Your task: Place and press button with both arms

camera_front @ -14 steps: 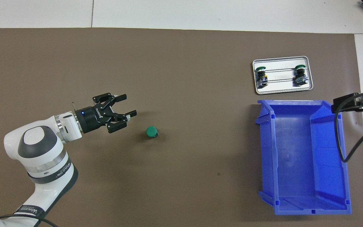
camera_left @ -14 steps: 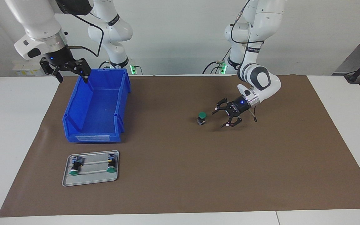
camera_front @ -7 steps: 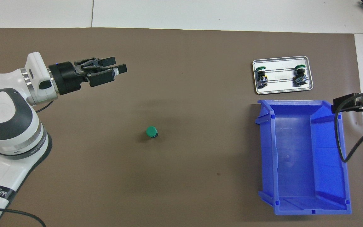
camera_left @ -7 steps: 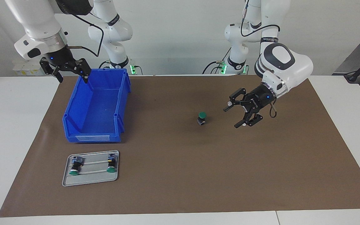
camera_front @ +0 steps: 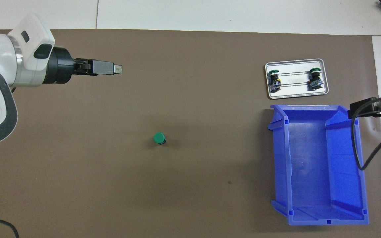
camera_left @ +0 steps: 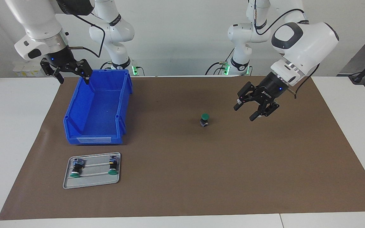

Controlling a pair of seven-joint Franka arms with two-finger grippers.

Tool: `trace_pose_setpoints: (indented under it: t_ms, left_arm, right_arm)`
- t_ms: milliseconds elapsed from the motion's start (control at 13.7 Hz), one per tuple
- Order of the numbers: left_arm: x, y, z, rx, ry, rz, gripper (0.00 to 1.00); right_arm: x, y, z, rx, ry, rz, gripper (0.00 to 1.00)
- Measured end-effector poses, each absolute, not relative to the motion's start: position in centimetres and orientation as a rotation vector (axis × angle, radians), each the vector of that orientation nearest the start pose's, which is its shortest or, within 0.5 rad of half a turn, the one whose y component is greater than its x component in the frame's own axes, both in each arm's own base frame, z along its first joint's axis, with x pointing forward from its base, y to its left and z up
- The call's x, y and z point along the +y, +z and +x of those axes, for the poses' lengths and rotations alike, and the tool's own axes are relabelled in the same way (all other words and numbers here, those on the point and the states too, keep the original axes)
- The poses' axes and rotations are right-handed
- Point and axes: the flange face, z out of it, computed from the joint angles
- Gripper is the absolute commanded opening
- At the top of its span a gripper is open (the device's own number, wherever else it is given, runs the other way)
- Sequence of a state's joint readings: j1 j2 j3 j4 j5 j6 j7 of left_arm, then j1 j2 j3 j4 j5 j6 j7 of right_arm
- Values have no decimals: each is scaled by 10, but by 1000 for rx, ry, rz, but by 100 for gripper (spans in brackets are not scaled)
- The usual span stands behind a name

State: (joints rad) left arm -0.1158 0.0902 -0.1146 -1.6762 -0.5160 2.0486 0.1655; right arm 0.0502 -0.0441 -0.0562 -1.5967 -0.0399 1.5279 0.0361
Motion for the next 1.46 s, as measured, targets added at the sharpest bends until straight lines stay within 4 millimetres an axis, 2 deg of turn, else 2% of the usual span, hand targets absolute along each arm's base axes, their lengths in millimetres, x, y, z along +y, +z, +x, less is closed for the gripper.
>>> trace_pose_setpoints:
  t_ms: [73, 220, 293, 366, 512, 659, 732, 878, 1024, 1171, 1463]
  left_arm:
    - [-173, 573, 591, -299, 293, 2685, 87]
    - [-209, 566, 574, -283, 220, 2847, 86]
    - [-229, 561, 564, -262, 199, 2902, 81]
    - [-246, 553, 552, -261, 174, 2935, 73]
    - [-260, 528, 529, -274, 95, 2972, 58]
    - [-263, 496, 506, -248, 3, 3018, 29]
    - [-268, 481, 496, -244, -16, 3037, 20]
    - [-287, 456, 481, -203, 10, 3040, 8]
    - [-300, 436, 473, -167, 88, 3018, 0]
    - [-298, 423, 471, -154, 120, 3010, 0]
    - [-296, 420, 473, -144, 159, 2997, 0]
  right_arm:
    - [-8, 633, 536, 69, 39, -3178, 100]
    - [-8, 633, 536, 69, 39, -3178, 100]
    - [-8, 633, 536, 69, 39, -3178, 100]
    - [-8, 633, 536, 69, 39, -3178, 100]
    - [-8, 633, 536, 69, 39, -3178, 100]
    - [-8, 633, 536, 69, 39, -3178, 100]
    - [-8, 633, 536, 69, 39, -3178, 100]
    - [-8, 633, 536, 69, 39, -3178, 100]
    - [-8, 633, 536, 69, 39, -3178, 100]
    - [-8, 633, 536, 69, 39, -3178, 100]
    - [-8, 633, 536, 69, 39, -3178, 100]
